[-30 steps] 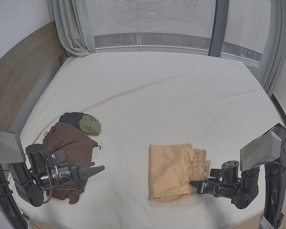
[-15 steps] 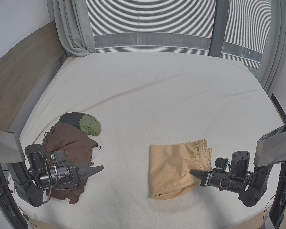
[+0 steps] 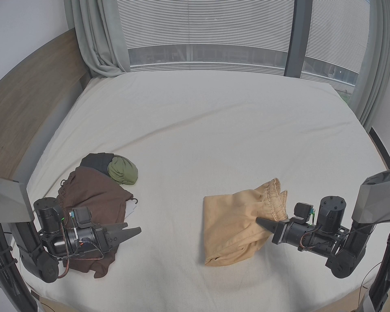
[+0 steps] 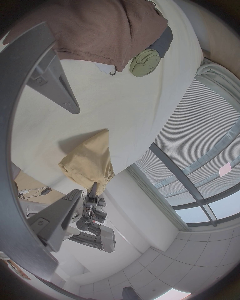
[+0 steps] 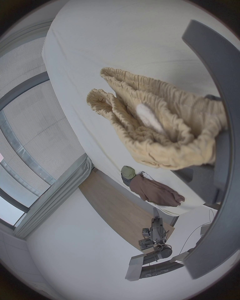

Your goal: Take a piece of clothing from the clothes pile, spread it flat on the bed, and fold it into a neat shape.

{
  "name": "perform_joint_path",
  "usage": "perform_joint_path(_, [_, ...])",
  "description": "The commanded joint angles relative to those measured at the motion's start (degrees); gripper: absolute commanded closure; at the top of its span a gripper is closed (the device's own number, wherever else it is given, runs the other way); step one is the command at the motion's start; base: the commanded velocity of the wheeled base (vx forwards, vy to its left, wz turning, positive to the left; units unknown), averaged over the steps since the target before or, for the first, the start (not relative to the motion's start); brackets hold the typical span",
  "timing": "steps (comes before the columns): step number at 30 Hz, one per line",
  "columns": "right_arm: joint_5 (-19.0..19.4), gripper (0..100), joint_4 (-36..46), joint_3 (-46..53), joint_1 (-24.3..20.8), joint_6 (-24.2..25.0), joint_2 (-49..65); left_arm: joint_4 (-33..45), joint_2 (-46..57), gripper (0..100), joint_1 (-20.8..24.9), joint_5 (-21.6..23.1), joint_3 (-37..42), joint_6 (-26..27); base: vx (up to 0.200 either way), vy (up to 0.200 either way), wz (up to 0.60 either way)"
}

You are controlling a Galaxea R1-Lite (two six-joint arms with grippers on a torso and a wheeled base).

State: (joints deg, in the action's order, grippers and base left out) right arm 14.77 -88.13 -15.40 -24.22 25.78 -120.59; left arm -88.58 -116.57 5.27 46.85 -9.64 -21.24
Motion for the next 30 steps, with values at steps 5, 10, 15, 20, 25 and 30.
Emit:
perform_joint_path(5, [0.0,100,0.4,-2.0,-1.2,0.4,3.2,0.0,0.0,0,0.0,0.0,0.0,0.0,0.000,0.000,0.00])
perform_joint_path(10, [0.0,100,0.5,-3.5,-1.7,0.6,3.6,0.0,0.2,0,0.0,0.0,0.0,0.0,0.000,0.000,0.00])
perform_joint_path(15, [0.0,100,4.0,-6.0,-1.8,0.8,5.8,0.0,1.0,0,0.0,0.0,0.0,0.0,0.000,0.000,0.00])
perform_joint_path(20, [0.0,100,9.3,-10.4,-1.8,1.6,8.4,0.0,1.1,0,0.0,0.0,-0.1,-0.1,0.000,0.000,0.00])
perform_joint_path(25, [0.1,100,13.4,-13.9,-1.6,1.6,9.7,0.0,1.1,0,-0.1,0.0,-0.2,-0.1,0.000,0.000,0.00])
perform_joint_path(30, [0.1,100,13.4,-16.1,-1.6,3.4,9.2,0.0,1.1,0,-0.4,0.1,-0.2,-0.1,0.000,0.000,0.00])
